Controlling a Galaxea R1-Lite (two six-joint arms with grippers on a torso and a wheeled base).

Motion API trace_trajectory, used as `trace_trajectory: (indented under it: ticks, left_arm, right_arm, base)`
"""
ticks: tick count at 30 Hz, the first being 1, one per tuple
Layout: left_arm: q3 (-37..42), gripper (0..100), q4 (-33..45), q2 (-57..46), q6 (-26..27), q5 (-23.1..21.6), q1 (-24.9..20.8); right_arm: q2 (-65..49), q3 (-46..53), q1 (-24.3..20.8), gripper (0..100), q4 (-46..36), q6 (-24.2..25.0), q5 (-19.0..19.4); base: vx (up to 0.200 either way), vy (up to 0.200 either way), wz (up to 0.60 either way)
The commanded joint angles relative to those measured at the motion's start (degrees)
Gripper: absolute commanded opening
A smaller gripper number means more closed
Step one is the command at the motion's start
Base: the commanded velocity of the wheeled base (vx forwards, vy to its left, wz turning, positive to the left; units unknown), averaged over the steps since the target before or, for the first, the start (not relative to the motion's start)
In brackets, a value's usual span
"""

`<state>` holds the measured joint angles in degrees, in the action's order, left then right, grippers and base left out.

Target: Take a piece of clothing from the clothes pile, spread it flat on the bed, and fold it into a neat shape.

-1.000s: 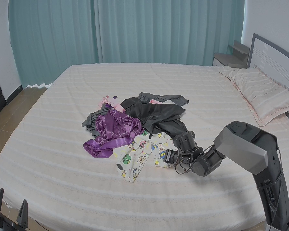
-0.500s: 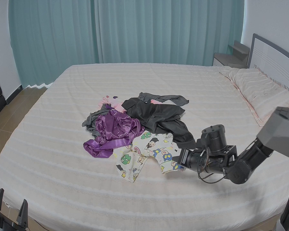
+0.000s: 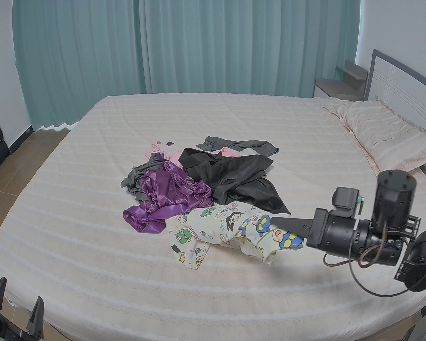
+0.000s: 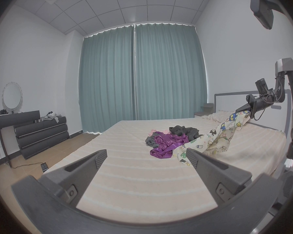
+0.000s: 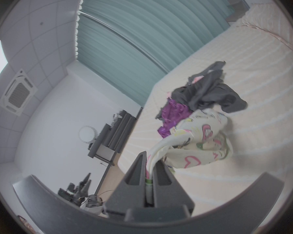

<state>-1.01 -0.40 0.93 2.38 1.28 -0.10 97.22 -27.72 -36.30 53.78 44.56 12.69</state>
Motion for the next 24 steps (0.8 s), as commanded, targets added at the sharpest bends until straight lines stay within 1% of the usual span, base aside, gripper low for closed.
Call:
trace_trajectory:
  ticks: [1,2,3,4,6,7,8,9,10,11,12,13,15,16,17,18,19,20,21,22,23,24]
  left_arm:
    - [-8.13,100,-2.94,1.8,-4.57,-1.37,-0.17]
    - [-14.46,100,-3.64,5.75,-9.06,-2.16,-0.34]
    - [-17.71,100,-3.55,9.44,-11.25,-4.36,-0.43]
    - [-19.12,100,-3.55,11.82,-10.29,-7.52,-0.34]
    - [-19.73,100,-3.73,16.12,-5.63,-17.28,-0.61]
    - [-19.64,100,-3.55,18.94,-4.22,-20.62,-0.52]
    - [-19.64,100,-3.55,23.24,-3.26,-23.43,-0.52]
    - [-19.64,100,-3.82,26.06,-2.99,-24.83,-0.52]
    - [-19.82,100,-4.43,32.38,-1.67,-26.24,-0.69]
    - [-19.99,100,-4.96,34.93,-0.71,-26.42,-0.96]
    - [-20.17,100,-7.42,42.4,2.46,-26.5,-2.71]
    - [-20.17,100,-9.79,47.24,3.86,-26.24,-4.82]
    - [-20.17,100,-14.71,54.36,4.3,-25.27,-9.04]
    - [-20.17,100,-15.24,54.97,4.21,-25.1,-9.39]
    - [-20.08,100,-21.66,62.44,3.69,-21.14,-14.84]
    - [-20.08,100,-22.98,64.29,3.42,-19.91,-16.07]
    - [-20.08,100,-22.98,64.29,3.42,-19.91,-16.07]
    - [-19.73,100,-30.1,73.78,0.08,-12.88,-23.55]
    - [-19.29,100,-32.38,76.59,-2.2,-11.12,-25.92]
    - [-19.29,100,-32.38,76.59,-2.2,-11.12,-25.92]
    - [-17.18,100,-37.65,81.78,-9.14,-8.93,-30.58]
    - [-16.92,100,-38.88,82.75,-10.55,-8.66,-31.54]
  right_arm:
    - [-15.57,1.88,-1.75,0,0.53,-0.52,2.43]
    - [-16.8,1.53,-1.75,0,0.36,-0.79,3.13]
    - [-17.42,0.83,-1.75,0,0.18,-1.14,3.83]
    - [-17.59,-0.05,-1.75,0,0.09,-1.67,4.18]
    - [-17.77,-1.55,-1.84,0,-0.08,-2.46,4.27]
    - [-17.77,-1.9,-1.75,0,-0.08,-2.54,4.36]
    - [-17.68,-2.43,-1.75,0,0.0,-2.63,4.36]
    - [-17.59,-2.86,-1.75,0,0.0,-2.63,4.36]
    - [-17.5,-3.57,-1.75,0,-0.08,-2.63,4.36]
    - [-17.5,-3.83,-1.75,0,-0.08,-2.63,4.45]
    - [-17.24,-3.83,-1.67,0,-0.08,-2.63,4.45]
    - [-16.89,-3.83,-1.67,0,-0.08,-2.63,4.36]
    - [-16.54,-3.92,-1.49,0,-0.08,-2.81,4.36]
    - [-16.54,-3.92,-1.49,0,-0.08,-2.81,4.36]
    - [-16.54,-4.27,-1.4,0,0.0,-2.9,4.36]
    - [-16.54,-4.53,-1.4,0,0.0,-2.9,4.36]
    - [-16.54,-4.53,-1.4,0,0.0,-2.9,4.36]
    - [-16.36,-5.5,-1.4,0,-0.17,-2.98,4.36]
    - [-16.27,-5.59,-1.4,0,-0.17,-3.16,4.36]
    - [-16.27,-5.59,-1.4,0,-0.17,-3.16,4.36]
    - [-15.66,-5.59,-1.49,0,-0.08,-3.69,4.27]
    - [-15.57,-5.59,-1.49,0,-0.08,-3.78,4.27]
  base:
    - [0.0,0.0,0.0]
    - [0.0,0.0,0.0]
    - [0.0,0.0,0.0]
    - [0.0,0.0,0.0]
    - [0.0,0.0,0.0]
    - [0.0,0.0,0.0]
    - [0.0,0.0,0.0]
    - [0.0,0.0,0.0]
    - [0.0,0.0,0.0]
    - [0.0,0.0,0.0]
    - [0.0,0.0,0.0]
    - [0.0,0.0,0.0]
    - [0.0,0.0,0.0]
    - [0.0,0.0,0.0]
    - [0.0,0.0,0.0]
    - [0.0,0.0,0.0]
    - [0.0,0.0,0.0]
    - [0.0,0.0,0.0]
    - [0.0,0.0,0.0]
    - [0.0,0.0,0.0]
    - [0.0,0.0,0.0]
    - [0.0,0.0,0.0]
